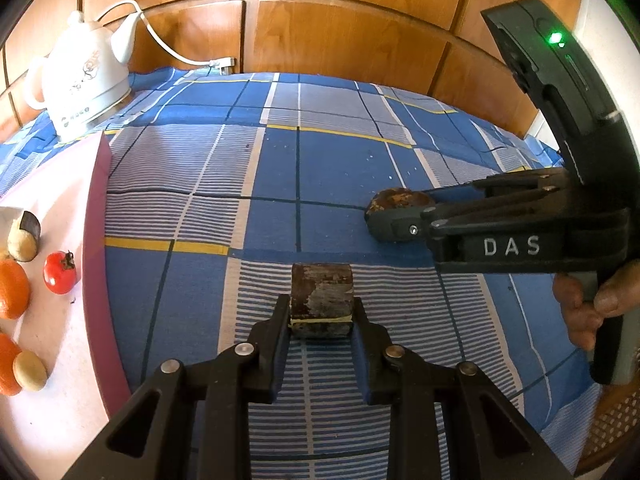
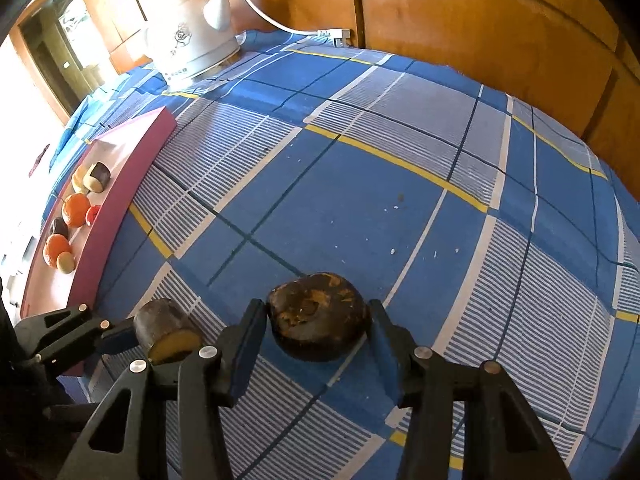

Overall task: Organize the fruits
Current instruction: 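Carry the dark cut piece into the tray and open the left gripper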

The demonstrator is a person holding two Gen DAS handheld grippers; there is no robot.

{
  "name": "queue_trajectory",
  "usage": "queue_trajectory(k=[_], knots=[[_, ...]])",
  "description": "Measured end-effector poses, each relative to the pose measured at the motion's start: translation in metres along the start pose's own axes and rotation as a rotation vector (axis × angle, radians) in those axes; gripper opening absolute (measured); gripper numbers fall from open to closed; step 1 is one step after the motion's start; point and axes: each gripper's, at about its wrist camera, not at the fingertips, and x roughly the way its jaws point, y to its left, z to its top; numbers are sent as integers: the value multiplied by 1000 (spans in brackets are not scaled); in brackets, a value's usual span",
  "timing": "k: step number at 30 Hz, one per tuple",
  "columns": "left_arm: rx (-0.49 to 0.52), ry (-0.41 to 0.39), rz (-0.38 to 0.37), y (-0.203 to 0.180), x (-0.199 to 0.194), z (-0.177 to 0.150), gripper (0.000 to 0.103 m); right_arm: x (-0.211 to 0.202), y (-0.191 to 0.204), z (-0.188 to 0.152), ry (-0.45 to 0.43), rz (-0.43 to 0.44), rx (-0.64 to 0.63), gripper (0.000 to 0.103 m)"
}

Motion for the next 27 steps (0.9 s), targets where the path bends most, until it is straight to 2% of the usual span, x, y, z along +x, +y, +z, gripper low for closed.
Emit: queue_trajectory(k=[5, 14, 19, 23, 27], knots=[[-23, 23, -42, 3, -7, 5, 27, 0, 2, 0, -3, -11, -19, 52], [-95, -52, -94, 20, -55, 19, 27, 0, 8, -2, -4, -41, -52, 52], [-228, -100, -87, 66, -82, 27, 27, 5, 9, -5, 23, -102, -62, 48], [-332, -140, -41, 113, -97, 35, 27, 5, 6, -6, 21, -98, -51, 48], [-393, -152, -14, 145, -100, 39, 27, 5, 5, -6, 20, -93, -47, 48]])
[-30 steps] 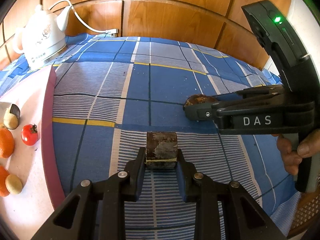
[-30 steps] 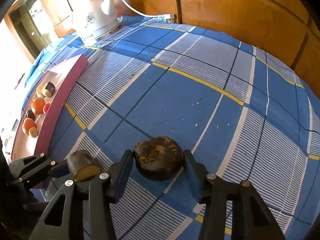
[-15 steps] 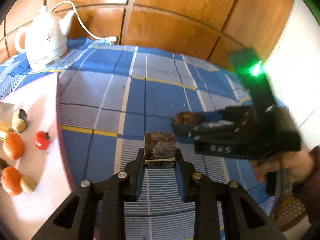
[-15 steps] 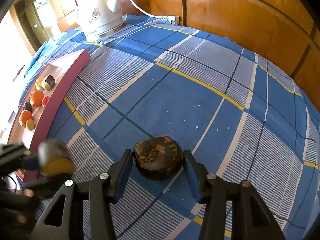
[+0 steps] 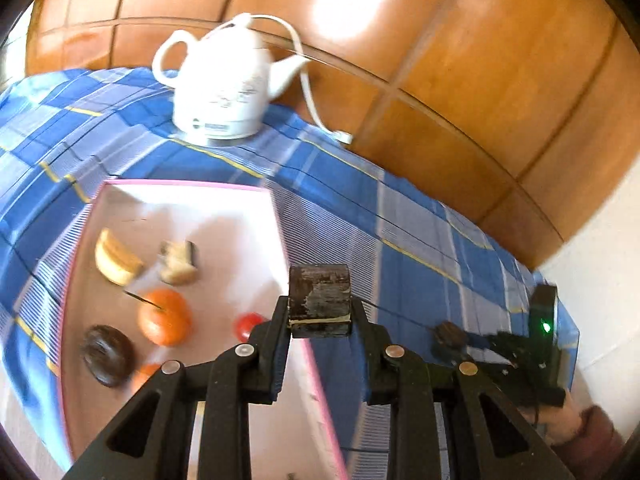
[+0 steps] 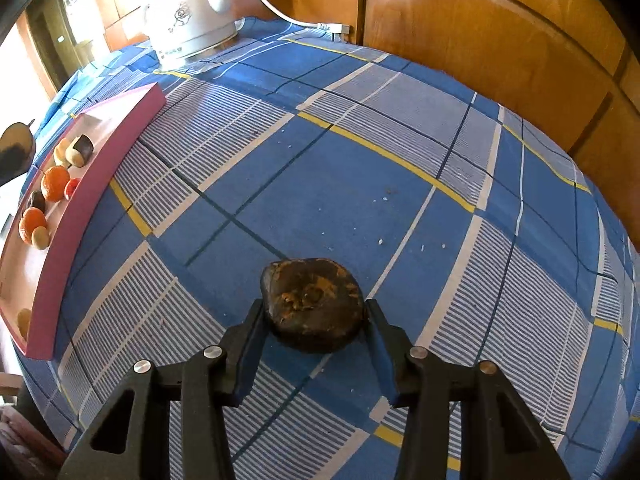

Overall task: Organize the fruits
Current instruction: 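Carry the dark cut piece into the tray and open the left gripper, then lift the dark brown fruit with the right gripper toward the tray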

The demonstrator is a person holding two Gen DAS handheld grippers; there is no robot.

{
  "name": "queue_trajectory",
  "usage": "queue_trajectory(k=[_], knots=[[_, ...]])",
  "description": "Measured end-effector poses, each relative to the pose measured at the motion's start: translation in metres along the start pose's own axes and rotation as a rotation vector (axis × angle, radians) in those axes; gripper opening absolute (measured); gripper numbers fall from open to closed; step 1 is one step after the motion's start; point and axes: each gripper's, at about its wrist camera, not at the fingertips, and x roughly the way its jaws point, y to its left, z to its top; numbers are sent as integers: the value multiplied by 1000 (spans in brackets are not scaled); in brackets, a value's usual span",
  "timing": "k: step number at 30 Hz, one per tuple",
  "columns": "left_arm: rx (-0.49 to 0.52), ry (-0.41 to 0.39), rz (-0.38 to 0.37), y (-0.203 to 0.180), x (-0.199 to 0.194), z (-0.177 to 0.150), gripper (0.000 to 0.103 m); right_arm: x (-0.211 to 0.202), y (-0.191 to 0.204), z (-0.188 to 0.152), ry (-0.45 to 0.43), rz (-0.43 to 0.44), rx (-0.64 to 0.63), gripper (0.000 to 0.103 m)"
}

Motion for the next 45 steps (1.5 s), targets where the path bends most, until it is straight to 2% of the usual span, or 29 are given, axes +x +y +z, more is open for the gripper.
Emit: queue_trajectory(k=[6, 19, 28, 34, 45], knots=[[-25, 16, 16, 17, 15, 14, 28, 0, -2, 0, 3, 9, 14, 48], [-26, 71, 104, 34, 61, 34, 31, 0, -3, 2, 0, 23, 30, 48], [-5, 20, 165, 23, 37, 21, 31, 0, -3, 1, -2, 24, 33, 49], [25, -9, 182, 10, 18, 2, 38, 0, -4, 2, -2, 26, 43, 49], [45, 18, 242, -6, 5, -24, 43, -2, 0, 2, -7, 1, 8, 48]])
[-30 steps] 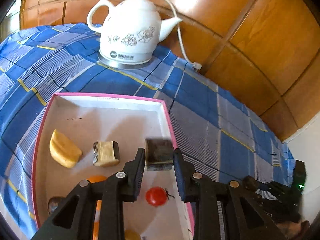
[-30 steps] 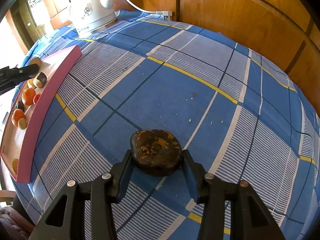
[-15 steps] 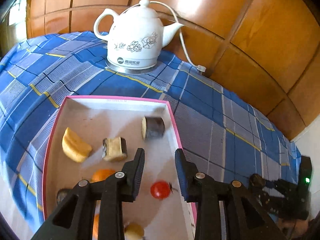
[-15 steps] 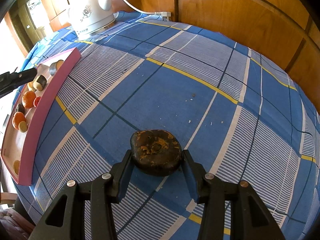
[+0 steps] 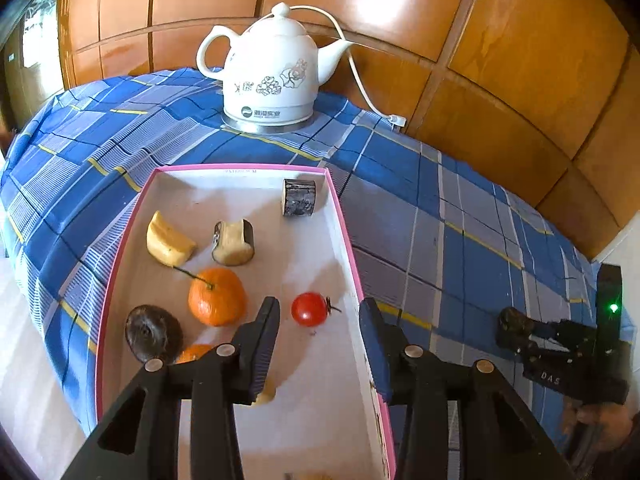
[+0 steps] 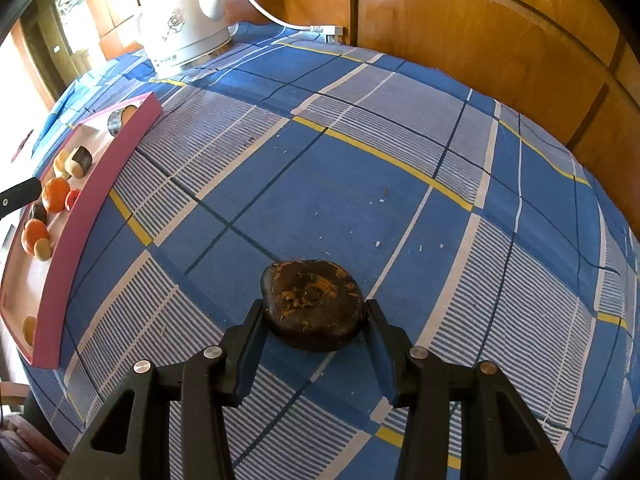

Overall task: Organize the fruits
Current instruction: 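Lift the dark brown fruit with the right gripper toward the tray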

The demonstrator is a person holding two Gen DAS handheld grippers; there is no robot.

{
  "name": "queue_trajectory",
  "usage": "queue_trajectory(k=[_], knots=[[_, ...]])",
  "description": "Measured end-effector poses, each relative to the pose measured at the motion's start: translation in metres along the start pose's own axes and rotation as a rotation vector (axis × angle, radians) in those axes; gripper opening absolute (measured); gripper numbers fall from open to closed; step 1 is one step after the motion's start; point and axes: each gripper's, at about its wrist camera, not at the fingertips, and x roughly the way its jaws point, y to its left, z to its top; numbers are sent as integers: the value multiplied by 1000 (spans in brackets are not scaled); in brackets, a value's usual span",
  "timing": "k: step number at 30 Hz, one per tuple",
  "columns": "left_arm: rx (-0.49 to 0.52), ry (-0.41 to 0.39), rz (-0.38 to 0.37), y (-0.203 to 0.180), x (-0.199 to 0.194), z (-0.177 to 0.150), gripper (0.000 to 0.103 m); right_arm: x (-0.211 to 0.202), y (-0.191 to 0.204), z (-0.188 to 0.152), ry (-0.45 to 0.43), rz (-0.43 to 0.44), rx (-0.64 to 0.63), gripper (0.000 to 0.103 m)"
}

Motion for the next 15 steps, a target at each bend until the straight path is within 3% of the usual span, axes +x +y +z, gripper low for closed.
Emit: queue_trajectory(k=[15], knots=[[55, -34, 19, -7, -20, -14, 47, 0, 0, 1, 2, -2, -6, 48]])
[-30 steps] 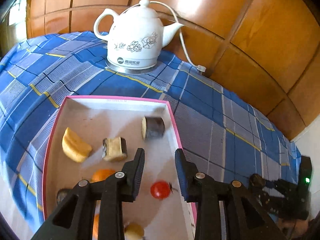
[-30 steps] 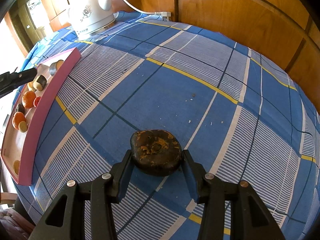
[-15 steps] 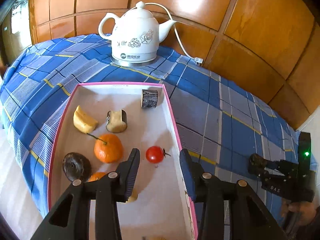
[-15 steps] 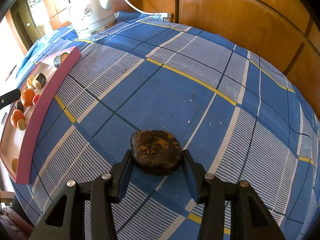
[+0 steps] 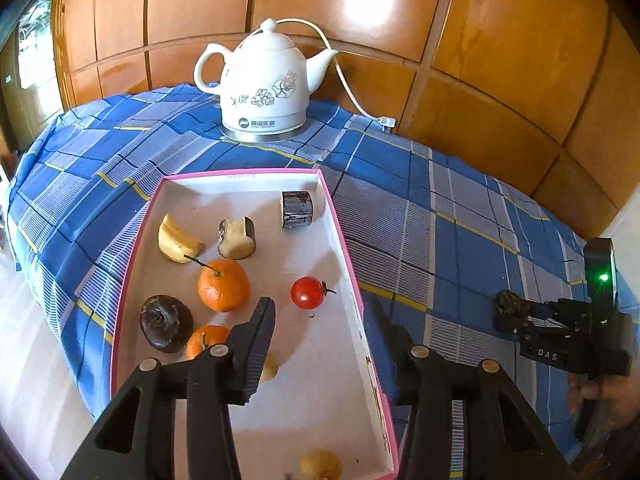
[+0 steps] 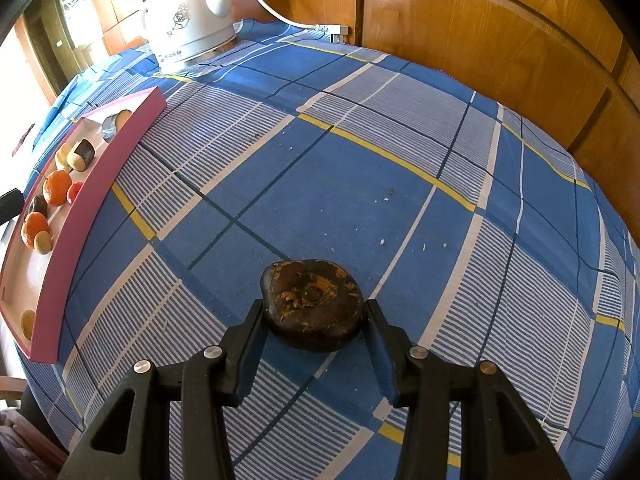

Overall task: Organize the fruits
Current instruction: 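Lift the dark brown fruit with the right gripper toward the tray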

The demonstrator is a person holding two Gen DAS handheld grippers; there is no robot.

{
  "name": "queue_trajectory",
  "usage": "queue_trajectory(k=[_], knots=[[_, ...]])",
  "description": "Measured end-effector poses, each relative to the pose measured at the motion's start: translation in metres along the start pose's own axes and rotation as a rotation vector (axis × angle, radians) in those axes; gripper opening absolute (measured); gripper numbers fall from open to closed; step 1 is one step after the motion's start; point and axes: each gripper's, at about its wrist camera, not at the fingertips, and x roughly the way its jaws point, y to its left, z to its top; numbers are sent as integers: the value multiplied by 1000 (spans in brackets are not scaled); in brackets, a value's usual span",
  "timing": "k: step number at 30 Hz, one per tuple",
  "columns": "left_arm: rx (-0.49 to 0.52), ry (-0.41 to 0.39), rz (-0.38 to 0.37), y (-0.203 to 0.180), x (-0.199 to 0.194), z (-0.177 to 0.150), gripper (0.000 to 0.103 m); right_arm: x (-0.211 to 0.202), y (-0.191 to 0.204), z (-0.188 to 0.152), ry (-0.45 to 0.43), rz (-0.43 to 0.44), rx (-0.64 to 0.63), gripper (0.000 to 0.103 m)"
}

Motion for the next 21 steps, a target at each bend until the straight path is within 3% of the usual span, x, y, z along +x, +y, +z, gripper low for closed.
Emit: queue_trajectory(k=[21], knots=[[4, -2, 2, 3, -9, -5, 49, 1, 6, -1, 1, 28, -31, 48]])
